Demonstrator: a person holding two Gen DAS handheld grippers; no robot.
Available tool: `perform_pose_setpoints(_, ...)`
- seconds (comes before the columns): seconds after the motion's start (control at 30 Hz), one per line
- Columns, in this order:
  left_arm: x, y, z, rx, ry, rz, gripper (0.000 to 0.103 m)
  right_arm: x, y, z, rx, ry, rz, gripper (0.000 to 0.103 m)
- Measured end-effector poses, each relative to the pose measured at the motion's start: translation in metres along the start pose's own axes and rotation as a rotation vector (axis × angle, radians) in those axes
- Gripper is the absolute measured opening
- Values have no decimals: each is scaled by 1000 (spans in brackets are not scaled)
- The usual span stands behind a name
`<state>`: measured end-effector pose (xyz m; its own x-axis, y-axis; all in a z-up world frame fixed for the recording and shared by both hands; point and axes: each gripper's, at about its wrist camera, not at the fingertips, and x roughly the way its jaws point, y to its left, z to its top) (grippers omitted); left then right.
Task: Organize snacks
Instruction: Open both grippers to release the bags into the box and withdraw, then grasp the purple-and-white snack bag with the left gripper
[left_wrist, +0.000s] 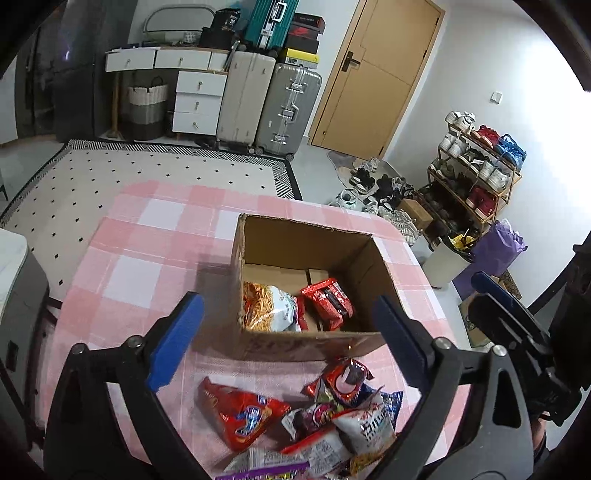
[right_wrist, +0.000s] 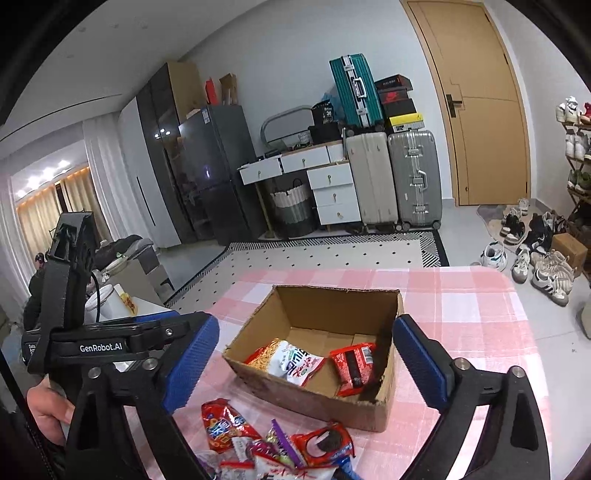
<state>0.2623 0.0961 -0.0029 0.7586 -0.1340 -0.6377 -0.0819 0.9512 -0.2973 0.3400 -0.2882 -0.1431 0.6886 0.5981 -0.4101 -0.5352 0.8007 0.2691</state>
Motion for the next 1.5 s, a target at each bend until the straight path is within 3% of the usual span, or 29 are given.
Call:
perform_pose_setpoints(0.03,-6,0,-2,2,-9,1,102,-4,3,-3,0,-3,-1,97)
perform_pose_setpoints(0.47,-89,-9,-45,36,-89,18,102,-59,27,-30,-1,-25,7,102)
perform_pose_setpoints(0.8,-117,1,-85,25,-87,38,102,-91,39,-55,4,-25,-19,102)
perform_pose_setpoints(0.97,-118,9,-104,47,-64,81,102,-98,36,-68,18,-13,-35,102)
perform_pose_setpoints(1.17,-117,27,-129,14,-40,65,102,-97,33,-85,37,15,-38,102)
perform_pose_setpoints(1.5,-64,37,-165,-12,85,28,102,-92,38,-118,33,41,-28,102)
